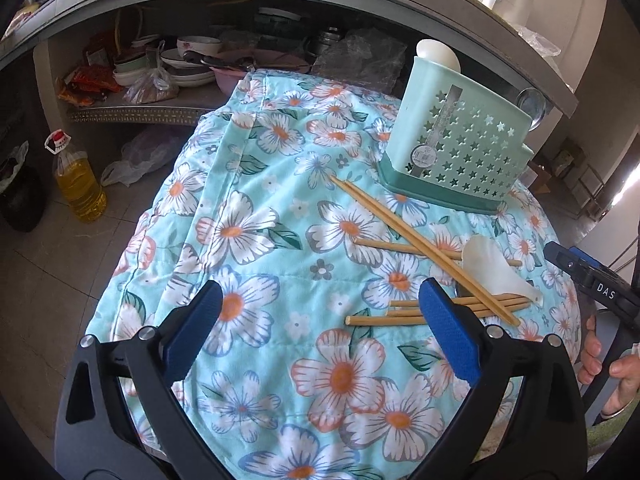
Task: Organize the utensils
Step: 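Lower the metal spoon into the caddy and open the right tool, then close the right tool on the white rice paddle handle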
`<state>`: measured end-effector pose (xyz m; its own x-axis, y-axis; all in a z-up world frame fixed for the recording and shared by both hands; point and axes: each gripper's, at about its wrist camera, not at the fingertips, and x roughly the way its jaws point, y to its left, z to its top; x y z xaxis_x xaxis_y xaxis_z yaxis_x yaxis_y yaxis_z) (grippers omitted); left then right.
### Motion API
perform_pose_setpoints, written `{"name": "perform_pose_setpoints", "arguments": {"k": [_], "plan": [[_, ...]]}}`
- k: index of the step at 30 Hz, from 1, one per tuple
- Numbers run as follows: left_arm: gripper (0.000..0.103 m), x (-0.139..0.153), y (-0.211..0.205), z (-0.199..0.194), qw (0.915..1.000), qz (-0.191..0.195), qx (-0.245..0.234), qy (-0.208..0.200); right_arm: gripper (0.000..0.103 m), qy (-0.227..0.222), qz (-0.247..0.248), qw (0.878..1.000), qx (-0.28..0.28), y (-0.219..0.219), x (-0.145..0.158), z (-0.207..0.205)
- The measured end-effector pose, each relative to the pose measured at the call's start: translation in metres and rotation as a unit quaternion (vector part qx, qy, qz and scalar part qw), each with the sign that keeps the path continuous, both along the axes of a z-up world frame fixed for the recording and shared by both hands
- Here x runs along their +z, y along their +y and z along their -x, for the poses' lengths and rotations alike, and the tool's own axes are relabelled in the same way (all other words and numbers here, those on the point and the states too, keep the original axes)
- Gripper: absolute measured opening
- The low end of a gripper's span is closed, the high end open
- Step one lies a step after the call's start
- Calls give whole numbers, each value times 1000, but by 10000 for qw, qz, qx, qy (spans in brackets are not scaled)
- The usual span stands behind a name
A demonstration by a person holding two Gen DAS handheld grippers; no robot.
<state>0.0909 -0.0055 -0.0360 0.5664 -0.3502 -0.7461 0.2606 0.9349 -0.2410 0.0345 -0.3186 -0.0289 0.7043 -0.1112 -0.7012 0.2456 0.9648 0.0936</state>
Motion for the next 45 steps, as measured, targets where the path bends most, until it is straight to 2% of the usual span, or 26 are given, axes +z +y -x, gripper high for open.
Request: {"name": "perform_pose_setpoints", "arguments": {"k": [4, 7, 12, 17, 22, 23, 26, 29, 34, 37, 39, 42, 45], "plan": [[95, -1, -3, 1, 9994, 318, -126, 81, 97, -213, -497, 9985, 38, -13, 7, 1], [95, -2, -9, 3, 9989, 391, -225, 109, 97, -365, -871, 9955, 124, -23, 8, 0], [95, -6, -19, 3, 9985, 368, -401, 102, 97, -359, -699, 9964, 322, -29, 11, -6], [95, -6, -26, 4, 9986, 186, -478, -96, 96, -363, -1026, 9884, 1064, -39, 13, -18], [95, -4, -26, 4, 9976, 332, -573, -204, 68, 131, -1364, 9680, 2103, -31, -3, -45], [95, -5, -26, 4, 9975, 353, -580, -213, 58, 290, -1416, 9644, 2213, -28, -9, -52], [95, -4, -25, 4, 9968, 420, -634, -261, 47, 609, -1385, 9539, 2593, -17, -24, -65], [94, -5, -25, 5, 9963, 423, -701, -275, 45, 724, -1321, 9432, 2961, -5, -32, -71], [94, -6, -24, 7, 9954, 445, -790, -303, 42, 927, -1216, 9358, 3176, 6, -46, -82], [89, -6, -25, 8, 9951, 438, -829, -325, 32, 1074, -1207, 9314, 3262, 11, -52, -85], [81, -6, -25, 8, 9951, 436, -824, -317, 22, 1107, -1066, 9308, 3317, 17, -54, -84], [74, -6, -27, 6, 9953, 446, -817, -274, 13, 1008, -802, 9337, 3340, 24, -52, -78], [69, -4, -30, 5, 9951, 440, -839, -297, 8, 819, -583, 9388, 3295, 27, -45, -73]]}}
